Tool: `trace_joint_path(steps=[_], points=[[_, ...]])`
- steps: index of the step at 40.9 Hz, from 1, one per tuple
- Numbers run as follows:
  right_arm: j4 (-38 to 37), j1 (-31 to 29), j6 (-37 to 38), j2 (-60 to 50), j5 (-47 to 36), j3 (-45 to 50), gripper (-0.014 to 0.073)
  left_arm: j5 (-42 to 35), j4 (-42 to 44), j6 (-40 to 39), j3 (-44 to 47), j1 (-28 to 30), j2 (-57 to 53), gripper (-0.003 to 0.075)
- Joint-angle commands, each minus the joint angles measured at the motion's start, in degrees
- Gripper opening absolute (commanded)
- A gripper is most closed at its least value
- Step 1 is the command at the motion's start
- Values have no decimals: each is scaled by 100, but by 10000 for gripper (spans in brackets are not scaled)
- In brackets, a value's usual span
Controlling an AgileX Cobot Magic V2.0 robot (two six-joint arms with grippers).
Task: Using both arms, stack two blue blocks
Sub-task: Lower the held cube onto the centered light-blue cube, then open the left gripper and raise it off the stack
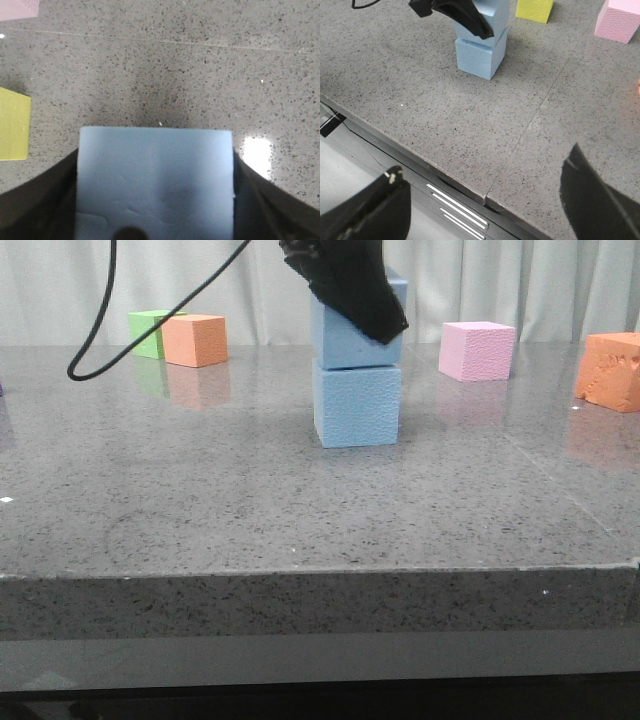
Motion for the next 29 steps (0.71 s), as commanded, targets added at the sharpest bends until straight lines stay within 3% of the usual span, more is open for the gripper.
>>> trace_joint_path(steps=[1,11,29], points=[[75,-47,-70,11,-363,-138,613,-279,-205,-15,-146,-26,-297,434],[75,-47,-70,11,-363,-138,613,-304,-193,-15,-146,-26,-297,588],[75,-47,-70,11,-363,-138,613,-296,-193,-225,-146,-17,-805,584]])
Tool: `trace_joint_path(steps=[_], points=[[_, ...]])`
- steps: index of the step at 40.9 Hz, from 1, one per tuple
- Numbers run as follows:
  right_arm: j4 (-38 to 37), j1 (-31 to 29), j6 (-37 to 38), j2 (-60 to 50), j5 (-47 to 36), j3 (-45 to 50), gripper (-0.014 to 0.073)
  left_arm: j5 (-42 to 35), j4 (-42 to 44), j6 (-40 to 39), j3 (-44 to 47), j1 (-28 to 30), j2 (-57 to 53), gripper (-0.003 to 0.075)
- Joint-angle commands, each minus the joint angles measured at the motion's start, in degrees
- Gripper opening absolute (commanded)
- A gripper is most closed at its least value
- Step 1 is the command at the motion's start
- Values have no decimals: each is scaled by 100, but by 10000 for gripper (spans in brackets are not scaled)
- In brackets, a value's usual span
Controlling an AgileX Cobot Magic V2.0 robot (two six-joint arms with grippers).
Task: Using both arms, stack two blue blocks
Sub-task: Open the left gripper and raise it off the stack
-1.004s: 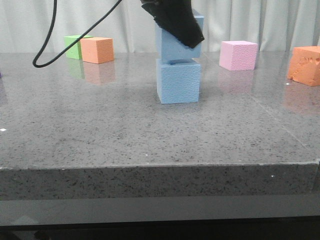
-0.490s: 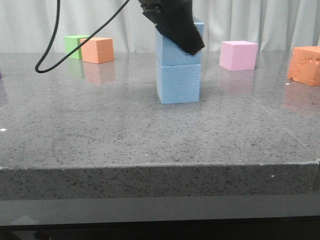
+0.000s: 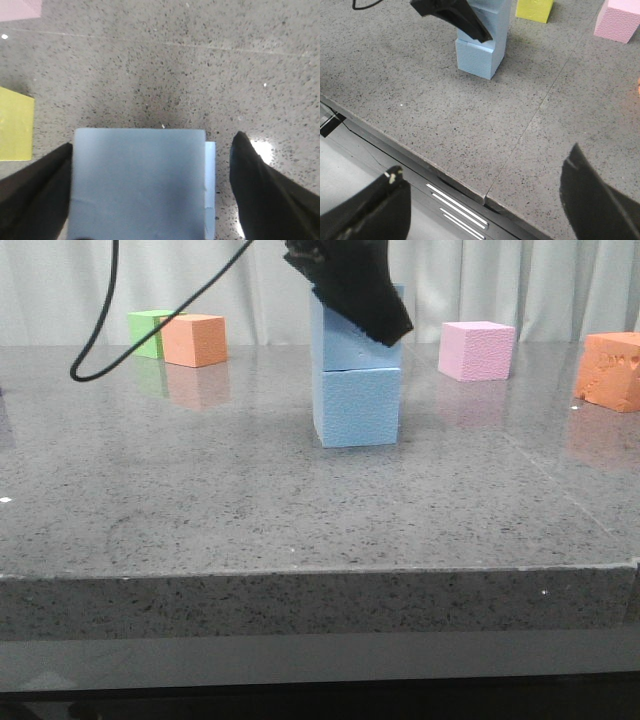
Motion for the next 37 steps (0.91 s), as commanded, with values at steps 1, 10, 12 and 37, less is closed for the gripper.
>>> trace_joint_path(steps=[1,10,12,37], points=[[75,-47,-70,11,-363,-138,613,-210,-170,-171,-166,-17,-745,584],[75,-47,-70,11,-363,-138,613,-61,200,-1256,-166,-17,-1570,584],[75,-47,-70,11,-363,-138,613,-52,307,-1575,-166,-17,-1777,584],[75,-47,-70,11,-363,-138,613,637,1755,-4504,-18,-17,-3184,584]])
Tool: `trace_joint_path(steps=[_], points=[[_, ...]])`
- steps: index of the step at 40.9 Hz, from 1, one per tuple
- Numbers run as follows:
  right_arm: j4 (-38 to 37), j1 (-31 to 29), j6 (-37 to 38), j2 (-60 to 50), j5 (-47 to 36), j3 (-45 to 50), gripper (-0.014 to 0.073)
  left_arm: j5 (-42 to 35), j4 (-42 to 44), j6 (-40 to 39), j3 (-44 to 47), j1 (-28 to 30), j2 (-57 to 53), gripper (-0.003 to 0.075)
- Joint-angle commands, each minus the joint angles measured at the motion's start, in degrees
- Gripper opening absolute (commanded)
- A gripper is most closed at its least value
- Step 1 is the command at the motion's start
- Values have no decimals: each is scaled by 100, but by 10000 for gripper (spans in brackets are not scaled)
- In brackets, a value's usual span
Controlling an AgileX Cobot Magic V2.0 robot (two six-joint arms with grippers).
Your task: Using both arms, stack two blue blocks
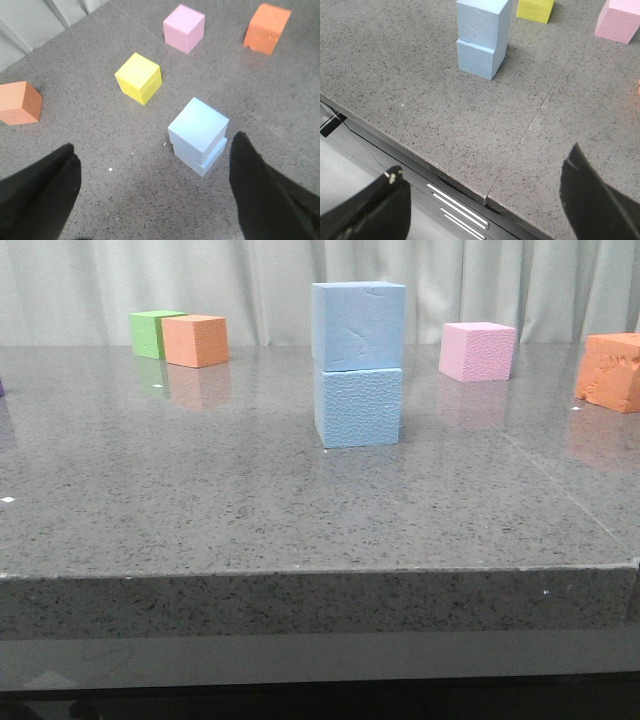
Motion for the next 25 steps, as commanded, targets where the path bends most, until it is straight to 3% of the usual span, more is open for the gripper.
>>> trace_joint_path(steps=[1,11,25], points=[[75,-47,-70,11,-363,-138,613,-6,-21,-231,58,-17,-543,584],[75,-47,-70,11,-363,-138,613,-406,-21,-241,1564,-17,-1609,584],[75,-47,-70,11,-363,-138,613,-1588,-9,-553,4804,-17,-3674,584]])
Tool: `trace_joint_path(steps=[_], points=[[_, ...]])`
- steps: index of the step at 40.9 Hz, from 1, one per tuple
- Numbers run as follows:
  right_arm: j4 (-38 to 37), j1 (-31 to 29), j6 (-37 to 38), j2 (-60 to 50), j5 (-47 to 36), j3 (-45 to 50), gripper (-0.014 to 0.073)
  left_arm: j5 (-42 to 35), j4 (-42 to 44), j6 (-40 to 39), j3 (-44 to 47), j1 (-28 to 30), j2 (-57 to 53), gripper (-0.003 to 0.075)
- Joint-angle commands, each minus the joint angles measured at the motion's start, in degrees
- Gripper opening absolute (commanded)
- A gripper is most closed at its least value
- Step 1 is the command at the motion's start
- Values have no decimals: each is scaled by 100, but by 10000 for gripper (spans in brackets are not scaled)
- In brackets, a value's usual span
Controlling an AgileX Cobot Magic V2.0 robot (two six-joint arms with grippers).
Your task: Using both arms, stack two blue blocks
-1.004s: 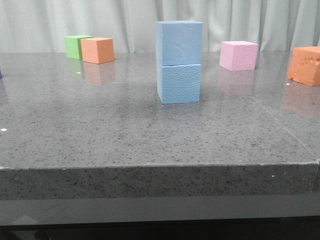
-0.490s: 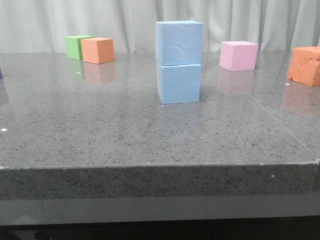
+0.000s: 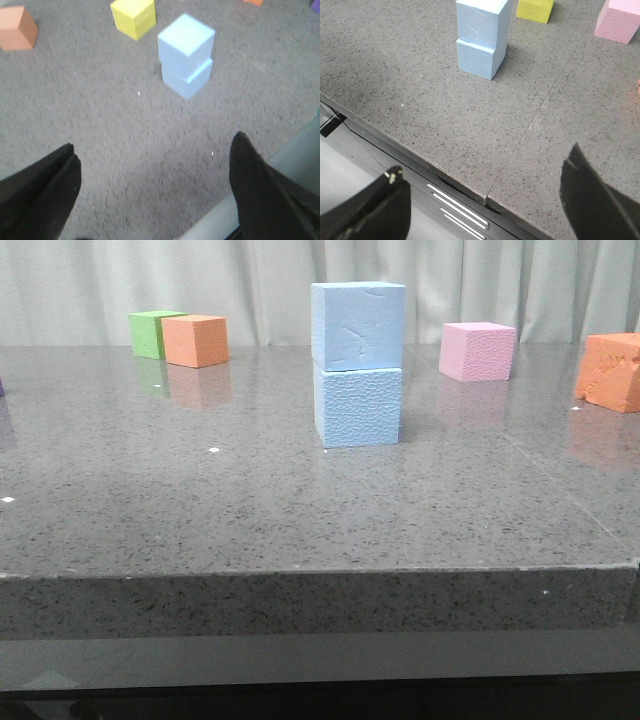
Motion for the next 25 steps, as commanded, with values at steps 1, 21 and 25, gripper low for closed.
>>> trace_joint_path(steps=[1,21,25], points=[[75,-47,-70,11,-363,-138,613,-678,6,-268,708,-17,-645,584],[75,-47,-70,11,-375,-138,613,-1428,18,-1202,3878,-17,-3150,584],[81,-47,-70,11,-407,-138,613,-1682,18,-1202,4056,-17,-3302,584]])
